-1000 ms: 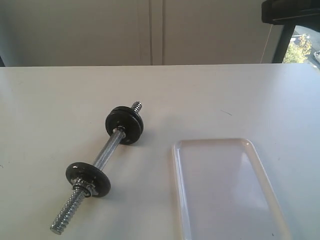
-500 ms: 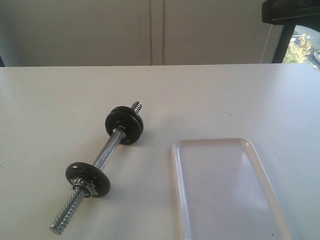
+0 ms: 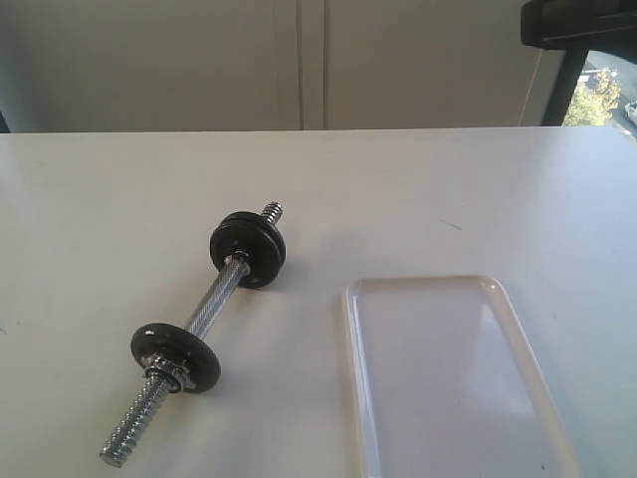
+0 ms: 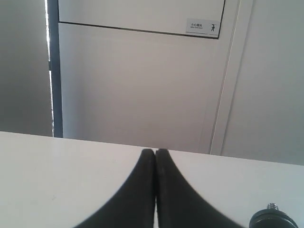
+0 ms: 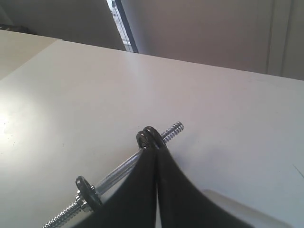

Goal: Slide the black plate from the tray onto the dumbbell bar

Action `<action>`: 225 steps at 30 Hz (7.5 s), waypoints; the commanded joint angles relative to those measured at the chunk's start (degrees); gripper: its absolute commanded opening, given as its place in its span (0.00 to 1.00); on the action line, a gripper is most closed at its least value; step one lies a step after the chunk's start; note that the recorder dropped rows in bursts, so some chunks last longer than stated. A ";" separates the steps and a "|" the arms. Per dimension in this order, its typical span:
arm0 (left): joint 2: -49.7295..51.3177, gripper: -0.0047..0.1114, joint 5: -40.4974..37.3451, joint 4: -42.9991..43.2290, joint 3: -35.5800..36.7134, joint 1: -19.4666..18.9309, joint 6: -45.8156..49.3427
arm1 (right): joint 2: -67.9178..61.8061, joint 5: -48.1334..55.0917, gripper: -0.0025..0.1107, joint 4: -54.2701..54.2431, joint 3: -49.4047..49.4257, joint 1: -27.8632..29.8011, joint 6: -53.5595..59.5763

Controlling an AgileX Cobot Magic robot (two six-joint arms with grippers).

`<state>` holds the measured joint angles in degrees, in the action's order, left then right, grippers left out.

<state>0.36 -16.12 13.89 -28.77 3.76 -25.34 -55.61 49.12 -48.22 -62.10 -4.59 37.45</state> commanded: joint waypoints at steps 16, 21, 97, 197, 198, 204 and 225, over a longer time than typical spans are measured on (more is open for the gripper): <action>-0.36 0.04 10.04 -10.40 7.24 -0.41 11.10 | 0.20 0.08 0.02 0.30 0.53 0.55 -0.20; -0.36 0.04 14.45 -19.66 15.20 -0.41 25.34 | 0.20 0.08 0.02 0.30 0.53 0.55 -0.20; -0.36 0.04 4.00 -19.43 28.77 -4.26 27.93 | 0.20 0.08 0.02 0.30 0.53 0.55 -0.20; -0.36 0.04 4.11 -19.32 28.77 -4.26 27.93 | 55.61 -29.75 0.02 49.96 62.10 -5.23 -40.34; -0.36 0.04 4.11 -19.32 28.77 -4.26 27.93 | 55.61 -29.79 0.02 49.96 62.10 -5.23 -40.34; -0.36 0.04 4.11 -19.32 28.77 -4.26 27.93 | 55.61 -29.91 0.02 49.96 62.10 -4.88 -40.34; -0.36 0.04 4.11 -19.32 28.77 -4.26 27.93 | 55.61 -29.91 0.02 49.96 62.10 1.66 -40.34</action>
<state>0.25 -12.21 -4.93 -0.21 -0.22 3.14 -0.30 19.87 1.41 -0.27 -3.39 -2.95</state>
